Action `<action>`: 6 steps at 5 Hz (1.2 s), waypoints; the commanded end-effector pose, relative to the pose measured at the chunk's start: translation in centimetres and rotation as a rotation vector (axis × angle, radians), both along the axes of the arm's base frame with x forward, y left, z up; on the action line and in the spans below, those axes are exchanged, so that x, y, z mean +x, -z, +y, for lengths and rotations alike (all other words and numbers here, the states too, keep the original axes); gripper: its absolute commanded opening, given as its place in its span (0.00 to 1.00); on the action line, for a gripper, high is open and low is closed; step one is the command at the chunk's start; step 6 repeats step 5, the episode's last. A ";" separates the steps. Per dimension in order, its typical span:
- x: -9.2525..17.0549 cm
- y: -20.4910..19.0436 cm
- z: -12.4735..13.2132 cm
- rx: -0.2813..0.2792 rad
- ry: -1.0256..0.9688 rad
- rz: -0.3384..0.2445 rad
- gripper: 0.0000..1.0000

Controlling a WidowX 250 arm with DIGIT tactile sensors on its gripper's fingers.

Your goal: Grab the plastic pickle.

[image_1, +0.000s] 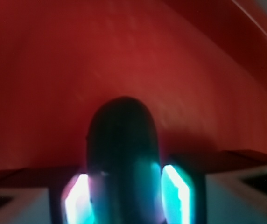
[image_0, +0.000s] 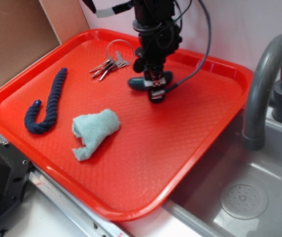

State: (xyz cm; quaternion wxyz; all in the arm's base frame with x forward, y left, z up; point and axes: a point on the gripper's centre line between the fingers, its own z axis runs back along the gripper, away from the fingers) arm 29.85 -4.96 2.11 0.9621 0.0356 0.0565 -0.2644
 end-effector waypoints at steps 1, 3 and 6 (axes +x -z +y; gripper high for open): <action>-4.1 -10.5 3.4 -0.100 -0.498 -0.175 0.00; -9.6 -16.7 4.5 -0.176 -0.784 -0.284 0.00; -9.2 -16.5 5.5 -0.112 -0.710 -0.255 0.00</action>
